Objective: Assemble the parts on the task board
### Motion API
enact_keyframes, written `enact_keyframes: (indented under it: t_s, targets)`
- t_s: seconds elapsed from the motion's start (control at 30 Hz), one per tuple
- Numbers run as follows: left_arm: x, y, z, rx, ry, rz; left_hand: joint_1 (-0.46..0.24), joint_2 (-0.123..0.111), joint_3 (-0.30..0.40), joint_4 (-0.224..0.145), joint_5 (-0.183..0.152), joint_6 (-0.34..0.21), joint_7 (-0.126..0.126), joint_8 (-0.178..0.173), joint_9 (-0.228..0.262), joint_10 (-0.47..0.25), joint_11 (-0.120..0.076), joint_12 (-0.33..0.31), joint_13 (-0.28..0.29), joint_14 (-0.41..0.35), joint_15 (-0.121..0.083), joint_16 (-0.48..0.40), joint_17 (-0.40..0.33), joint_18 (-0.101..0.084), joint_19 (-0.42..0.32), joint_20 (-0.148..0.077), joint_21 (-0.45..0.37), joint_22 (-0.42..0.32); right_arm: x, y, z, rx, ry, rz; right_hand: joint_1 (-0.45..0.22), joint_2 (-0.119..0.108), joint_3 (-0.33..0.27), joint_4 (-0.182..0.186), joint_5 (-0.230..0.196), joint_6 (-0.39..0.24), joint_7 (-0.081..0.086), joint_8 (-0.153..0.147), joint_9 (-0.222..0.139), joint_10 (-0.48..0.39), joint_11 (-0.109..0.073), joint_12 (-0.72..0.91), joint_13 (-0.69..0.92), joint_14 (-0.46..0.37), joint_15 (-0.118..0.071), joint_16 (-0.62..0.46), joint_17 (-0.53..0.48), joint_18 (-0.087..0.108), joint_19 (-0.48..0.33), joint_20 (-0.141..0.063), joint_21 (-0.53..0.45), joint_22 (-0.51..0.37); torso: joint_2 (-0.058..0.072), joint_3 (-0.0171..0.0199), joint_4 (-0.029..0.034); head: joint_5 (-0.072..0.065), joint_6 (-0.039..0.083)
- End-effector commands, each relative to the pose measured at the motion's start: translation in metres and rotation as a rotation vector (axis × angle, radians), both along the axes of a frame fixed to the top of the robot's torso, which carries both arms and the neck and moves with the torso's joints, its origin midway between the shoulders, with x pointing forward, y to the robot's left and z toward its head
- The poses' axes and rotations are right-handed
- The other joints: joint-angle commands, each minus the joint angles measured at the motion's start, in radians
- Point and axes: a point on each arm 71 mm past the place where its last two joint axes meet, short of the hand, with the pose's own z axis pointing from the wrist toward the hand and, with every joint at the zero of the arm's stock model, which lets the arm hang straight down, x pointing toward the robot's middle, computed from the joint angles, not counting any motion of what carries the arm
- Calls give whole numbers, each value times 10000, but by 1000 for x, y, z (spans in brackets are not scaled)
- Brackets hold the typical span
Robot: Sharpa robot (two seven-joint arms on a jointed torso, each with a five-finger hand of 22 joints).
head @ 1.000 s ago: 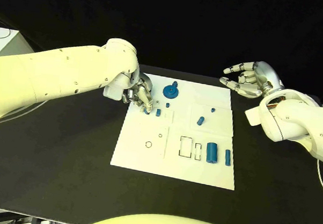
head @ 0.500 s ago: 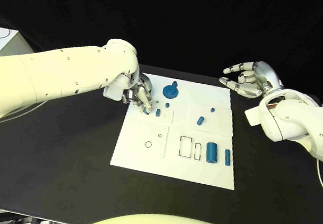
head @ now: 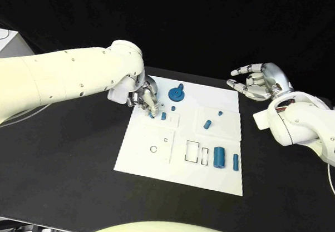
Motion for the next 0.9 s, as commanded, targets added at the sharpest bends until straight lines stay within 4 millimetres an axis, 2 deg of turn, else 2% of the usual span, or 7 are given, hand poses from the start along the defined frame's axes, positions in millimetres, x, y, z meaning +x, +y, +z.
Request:
enact_keyframes:
  t_s: [0.03, 0.37, 0.63, 0.8, 0.9]
  targets:
    - [-2, -2, -10, 174, 141, -14, 235, 142, 1548, -1558, 34, -47, -51, -42, 15, 181, -163, 67, 14, 982, -70, 61, 2400, -151, 75, -5, 29, 15, 0, 2, 0, -52, -33, 145, -16, -61, 51, -21, 33, -69, -4, 34, -14, -63, 2, -12, 509, 562, 60, -32, 1681, -66, 1046, 21, 44, 2634, -5, 3, -5, -4, 2]
    - [-2, -5, -10, 254, 305, -23, 252, 129, 1536, -1528, 34, -43, -50, -53, 18, 156, -162, 31, -53, 975, -71, 54, 2383, -146, 64, -7, 17, -8, -1, 2, 0, -51, -26, 141, -36, -85, 97, -27, 49, -73, -5, 44, -18, -62, 2, -7, 507, 562, 60, -32, 1679, -66, 1046, 22, 44, 2634, -15, -1, 19, -43, -18]
    - [-1, -4, -11, 174, 188, 231, 296, 90, 1239, -1302, -121, -145, -27, -171, 21, 134, -138, -65, -159, 953, -49, 30, 2329, -138, 28, 9, -40, -75, -1, 1, 0, -52, -23, 130, -36, -85, 97, -27, 49, -73, -5, 44, -18, -62, 2, -7, 507, 562, 60, -32, 1679, -66, 1046, 22, 44, 2634, -17, -7, 17, -61, -4]
    - [0, -2, -11, 118, 100, 367, 277, -180, 463, -953, -222, -274, -82, -269, 60, 79, -156, -169, -266, 888, -41, -38, 2174, -114, -38, 26, -160, -208, -1, 1, 0, -51, -26, 125, -36, -85, 97, -27, 49, -73, -5, 44, -18, -62, 2, -7, 507, 562, 60, -32, 1679, -66, 1046, 22, 44, 2634, -22, -4, 21, -69, -5]
    - [1, -1, -11, 74, 1, 461, 199, -344, -73, -616, -252, -255, -130, -333, 46, -35, -181, -228, -365, 841, -57, -88, 2068, -95, -86, 11, -250, -320, -1, 0, 0, -51, -29, 122, -36, -85, 97, -27, 49, -73, -5, 44, -18, -62, 2, -7, 507, 562, 60, -32, 1679, -66, 1046, 22, 44, 2634, -22, -12, 29, -71, 12]
